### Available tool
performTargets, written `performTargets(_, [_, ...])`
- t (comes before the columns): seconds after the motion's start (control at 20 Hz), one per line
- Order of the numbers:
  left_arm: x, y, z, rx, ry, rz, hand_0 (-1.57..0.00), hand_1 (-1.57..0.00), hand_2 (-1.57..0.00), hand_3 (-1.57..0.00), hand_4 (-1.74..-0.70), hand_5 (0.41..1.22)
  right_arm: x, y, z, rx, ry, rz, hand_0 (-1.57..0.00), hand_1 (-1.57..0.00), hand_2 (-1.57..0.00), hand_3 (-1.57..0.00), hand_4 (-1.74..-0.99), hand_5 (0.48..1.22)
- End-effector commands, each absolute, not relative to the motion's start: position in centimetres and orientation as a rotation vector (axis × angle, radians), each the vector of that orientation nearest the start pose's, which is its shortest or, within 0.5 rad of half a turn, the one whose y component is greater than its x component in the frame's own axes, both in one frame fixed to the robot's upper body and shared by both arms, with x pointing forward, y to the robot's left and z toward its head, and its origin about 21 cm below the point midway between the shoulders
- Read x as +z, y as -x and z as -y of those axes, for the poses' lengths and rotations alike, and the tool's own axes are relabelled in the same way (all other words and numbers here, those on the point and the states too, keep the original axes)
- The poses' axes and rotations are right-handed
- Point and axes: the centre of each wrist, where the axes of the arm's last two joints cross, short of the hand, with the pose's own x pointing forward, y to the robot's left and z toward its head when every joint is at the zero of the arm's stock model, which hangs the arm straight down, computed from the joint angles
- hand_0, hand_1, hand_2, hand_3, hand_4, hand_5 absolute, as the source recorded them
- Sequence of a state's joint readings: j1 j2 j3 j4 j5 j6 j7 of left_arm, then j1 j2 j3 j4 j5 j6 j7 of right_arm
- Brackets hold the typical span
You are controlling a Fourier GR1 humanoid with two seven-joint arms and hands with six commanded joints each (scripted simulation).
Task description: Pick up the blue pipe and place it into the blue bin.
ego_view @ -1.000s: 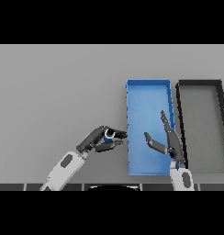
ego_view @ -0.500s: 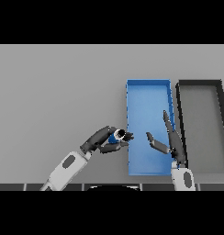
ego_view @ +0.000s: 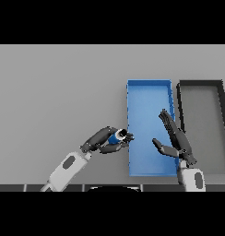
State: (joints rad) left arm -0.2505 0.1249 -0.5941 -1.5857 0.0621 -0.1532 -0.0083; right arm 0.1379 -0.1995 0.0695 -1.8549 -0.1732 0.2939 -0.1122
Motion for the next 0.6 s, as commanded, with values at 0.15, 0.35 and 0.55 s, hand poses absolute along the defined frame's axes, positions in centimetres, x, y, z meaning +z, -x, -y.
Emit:
performTargets(0.15, [4.6,-25.1,-9.2,-0.795,0.561,1.661,-1.57,-1.57,-1.57,-1.49,-1.74,1.221,9.7,-22.1,25.2,0.534,-0.456,1.762,0.0,0.0,0.0,0.0,-1.314,0.5])
performTargets(0.35, [4.8,-25.2,-9.9,-0.797,0.559,1.681,-1.57,-1.57,-1.57,-1.49,-1.74,1.221,12.5,-23.0,23.4,0.718,-0.557,1.726,0.0,0.0,0.0,0.0,-1.309,0.503])
performTargets(0.55, [4.4,-24.9,-9.9,-0.804,0.569,1.665,-1.57,-1.57,-1.57,-1.49,-1.74,1.221,14.1,-23.9,20.5,0.907,-0.598,1.71,0.0,0.0,0.0,0.0,-1.294,0.523])
